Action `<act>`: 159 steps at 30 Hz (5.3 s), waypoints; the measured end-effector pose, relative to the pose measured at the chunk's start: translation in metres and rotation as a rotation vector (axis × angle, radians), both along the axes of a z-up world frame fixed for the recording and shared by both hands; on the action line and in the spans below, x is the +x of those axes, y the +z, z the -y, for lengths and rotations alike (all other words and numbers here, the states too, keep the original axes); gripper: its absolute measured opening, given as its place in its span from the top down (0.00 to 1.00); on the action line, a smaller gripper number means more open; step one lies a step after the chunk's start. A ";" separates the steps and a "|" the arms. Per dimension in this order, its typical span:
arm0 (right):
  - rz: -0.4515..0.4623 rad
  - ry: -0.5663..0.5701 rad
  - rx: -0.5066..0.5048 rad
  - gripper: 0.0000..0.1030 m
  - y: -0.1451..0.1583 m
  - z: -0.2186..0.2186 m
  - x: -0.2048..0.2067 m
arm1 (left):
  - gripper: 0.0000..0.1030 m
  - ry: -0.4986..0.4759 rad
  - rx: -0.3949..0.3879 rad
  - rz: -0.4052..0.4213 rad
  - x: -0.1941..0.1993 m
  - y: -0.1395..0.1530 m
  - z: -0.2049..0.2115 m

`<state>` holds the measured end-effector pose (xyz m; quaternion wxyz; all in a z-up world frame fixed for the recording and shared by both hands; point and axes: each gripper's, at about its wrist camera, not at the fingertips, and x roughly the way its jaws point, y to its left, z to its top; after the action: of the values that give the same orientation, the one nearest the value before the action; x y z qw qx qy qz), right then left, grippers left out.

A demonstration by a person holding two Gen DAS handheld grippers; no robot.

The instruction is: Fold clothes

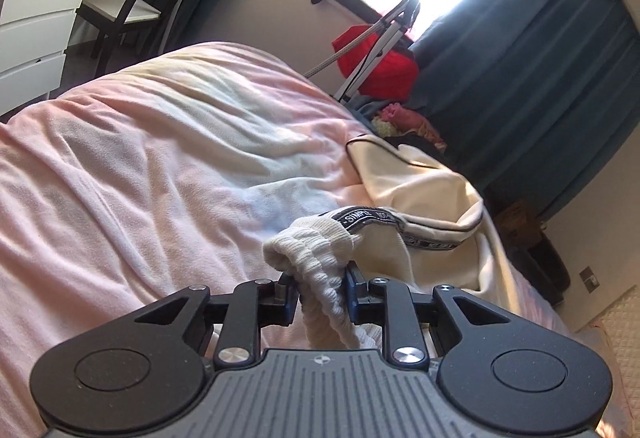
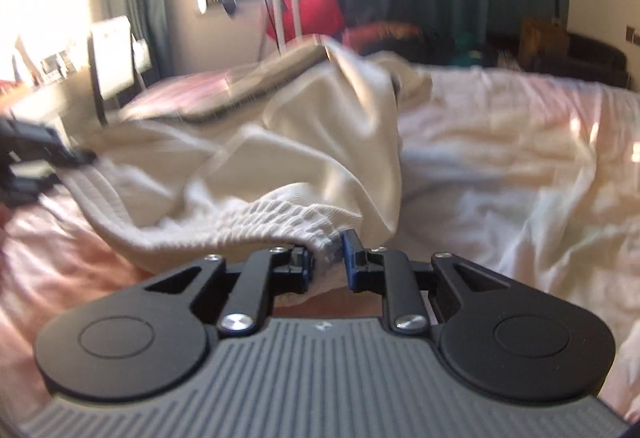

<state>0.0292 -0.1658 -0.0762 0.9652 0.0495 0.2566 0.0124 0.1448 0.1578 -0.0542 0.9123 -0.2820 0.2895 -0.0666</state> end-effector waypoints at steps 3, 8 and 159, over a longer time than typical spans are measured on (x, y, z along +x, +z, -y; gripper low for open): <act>0.045 0.047 0.010 0.81 0.019 0.002 -0.016 | 0.77 -0.012 0.003 0.068 -0.009 0.013 0.003; -0.101 0.170 -0.013 0.78 0.003 -0.012 -0.003 | 0.78 0.039 0.036 0.026 -0.002 0.006 -0.002; -0.038 -0.375 0.499 0.89 0.030 0.091 0.260 | 0.67 -0.171 0.146 0.025 -0.003 -0.042 0.115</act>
<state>0.2892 -0.2573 -0.0462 0.9037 0.3315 0.2500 -0.1042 0.1416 0.0431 -0.0958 0.9249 -0.1881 0.3053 -0.1264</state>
